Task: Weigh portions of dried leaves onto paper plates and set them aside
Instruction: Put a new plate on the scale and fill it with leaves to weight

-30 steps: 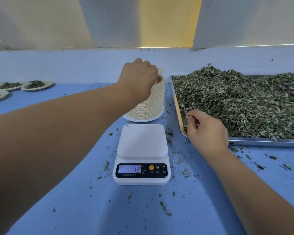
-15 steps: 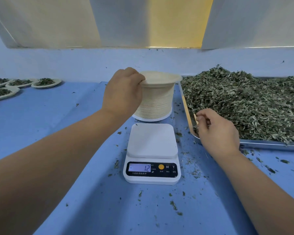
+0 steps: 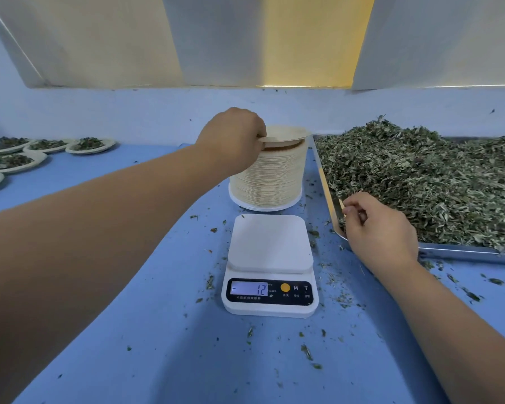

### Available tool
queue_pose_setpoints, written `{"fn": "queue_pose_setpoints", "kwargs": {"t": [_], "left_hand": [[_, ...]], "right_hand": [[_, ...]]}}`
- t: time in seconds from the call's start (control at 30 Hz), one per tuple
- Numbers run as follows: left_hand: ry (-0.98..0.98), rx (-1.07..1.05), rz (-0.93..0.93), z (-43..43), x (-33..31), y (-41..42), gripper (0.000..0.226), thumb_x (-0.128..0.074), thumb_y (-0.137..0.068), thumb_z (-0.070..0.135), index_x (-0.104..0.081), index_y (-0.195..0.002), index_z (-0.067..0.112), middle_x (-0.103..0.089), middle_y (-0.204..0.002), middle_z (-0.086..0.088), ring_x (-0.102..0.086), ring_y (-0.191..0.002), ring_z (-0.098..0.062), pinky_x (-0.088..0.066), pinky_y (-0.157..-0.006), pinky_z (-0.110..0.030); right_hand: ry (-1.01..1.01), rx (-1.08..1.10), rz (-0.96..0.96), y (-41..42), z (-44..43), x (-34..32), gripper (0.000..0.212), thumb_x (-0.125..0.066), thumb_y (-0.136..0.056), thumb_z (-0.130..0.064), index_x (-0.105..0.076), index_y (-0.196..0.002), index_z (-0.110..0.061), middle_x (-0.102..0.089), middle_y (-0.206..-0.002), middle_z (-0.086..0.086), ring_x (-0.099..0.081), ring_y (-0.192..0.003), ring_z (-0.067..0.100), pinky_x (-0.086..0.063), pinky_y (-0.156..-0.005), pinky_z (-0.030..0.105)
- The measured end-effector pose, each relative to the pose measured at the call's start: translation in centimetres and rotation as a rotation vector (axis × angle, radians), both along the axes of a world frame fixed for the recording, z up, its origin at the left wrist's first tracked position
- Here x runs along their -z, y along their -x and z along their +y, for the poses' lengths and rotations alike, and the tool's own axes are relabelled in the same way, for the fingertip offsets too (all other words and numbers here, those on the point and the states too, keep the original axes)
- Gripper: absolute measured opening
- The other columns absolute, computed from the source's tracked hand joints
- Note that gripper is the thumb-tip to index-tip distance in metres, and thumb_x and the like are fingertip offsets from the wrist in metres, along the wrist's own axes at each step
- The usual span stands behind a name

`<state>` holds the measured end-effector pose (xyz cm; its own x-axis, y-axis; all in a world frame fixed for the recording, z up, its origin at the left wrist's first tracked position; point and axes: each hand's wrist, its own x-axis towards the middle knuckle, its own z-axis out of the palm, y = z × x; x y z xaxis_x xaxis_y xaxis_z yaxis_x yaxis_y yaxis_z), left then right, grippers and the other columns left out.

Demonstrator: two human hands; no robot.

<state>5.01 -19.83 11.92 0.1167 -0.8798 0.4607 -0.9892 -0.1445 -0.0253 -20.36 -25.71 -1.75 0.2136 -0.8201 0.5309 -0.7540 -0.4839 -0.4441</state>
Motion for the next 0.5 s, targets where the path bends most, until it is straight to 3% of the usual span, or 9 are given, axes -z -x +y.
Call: {"fn": "queue_pose_setpoints", "kwargs": {"t": [0.1, 0.23, 0.3, 0.4, 0.5], "left_hand": [[-0.096, 0.035, 0.073, -0.4, -0.2, 0.1, 0.024, -0.063, -0.097, 0.036, -0.076, -0.098, 0.017, -0.072, -0.094, -0.003, -0.064, -0.093, -0.026, -0.053, -0.078, -0.037], [-0.157, 0.069, 0.181, -0.7, -0.7, -0.1, 0.04, -0.059, -0.1, 0.042, -0.063, -0.067, 0.019, -0.055, -0.063, 0.002, -0.051, -0.067, -0.021, -0.043, -0.068, -0.032], [-0.167, 0.067, 0.244, -0.8, -1.0, -0.1, 0.034, -0.061, -0.1, 0.041, -0.067, -0.069, 0.027, -0.053, -0.059, 0.009, -0.05, -0.065, -0.015, -0.042, -0.068, -0.028], [-0.175, 0.067, 0.349, -1.1, -1.3, 0.1, 0.02, -0.067, -0.097, 0.039, -0.08, -0.101, 0.024, -0.066, -0.082, 0.015, -0.059, -0.088, -0.012, -0.04, -0.07, -0.023], [-0.149, 0.034, 0.547, -1.5, -1.6, 0.0, 0.021, -0.078, -0.089, 0.035, -0.081, -0.104, 0.021, -0.071, -0.109, 0.008, -0.059, -0.109, -0.014, -0.05, -0.088, -0.029]], "right_hand": [[0.01, -0.002, 0.006, 0.0, -0.1, 0.1, 0.011, -0.049, -0.101, -0.034, -0.06, -0.102, -0.037, -0.061, -0.068, -0.014, -0.058, -0.059, 0.015, -0.053, -0.058, 0.033], [0.024, -0.004, 0.005, -0.1, -0.2, 0.3, 0.01, -0.05, -0.1, -0.034, -0.059, -0.1, -0.037, -0.06, -0.065, -0.015, -0.057, -0.06, 0.016, -0.052, -0.059, 0.033], [0.031, -0.004, 0.0, -0.1, -0.3, 0.3, 0.01, -0.05, -0.099, -0.033, -0.059, -0.099, -0.036, -0.06, -0.065, -0.015, -0.058, -0.06, 0.017, -0.052, -0.06, 0.033], [0.031, -0.005, 0.001, -0.1, -0.3, 0.4, 0.009, -0.05, -0.099, -0.034, -0.059, -0.099, -0.036, -0.06, -0.065, -0.014, -0.058, -0.059, 0.018, -0.052, -0.06, 0.034], [0.026, 0.002, 0.015, 0.0, -0.5, 0.5, 0.01, -0.049, -0.099, -0.033, -0.059, -0.098, -0.035, -0.06, -0.065, -0.014, -0.057, -0.059, 0.016, -0.05, -0.058, 0.031]]}}
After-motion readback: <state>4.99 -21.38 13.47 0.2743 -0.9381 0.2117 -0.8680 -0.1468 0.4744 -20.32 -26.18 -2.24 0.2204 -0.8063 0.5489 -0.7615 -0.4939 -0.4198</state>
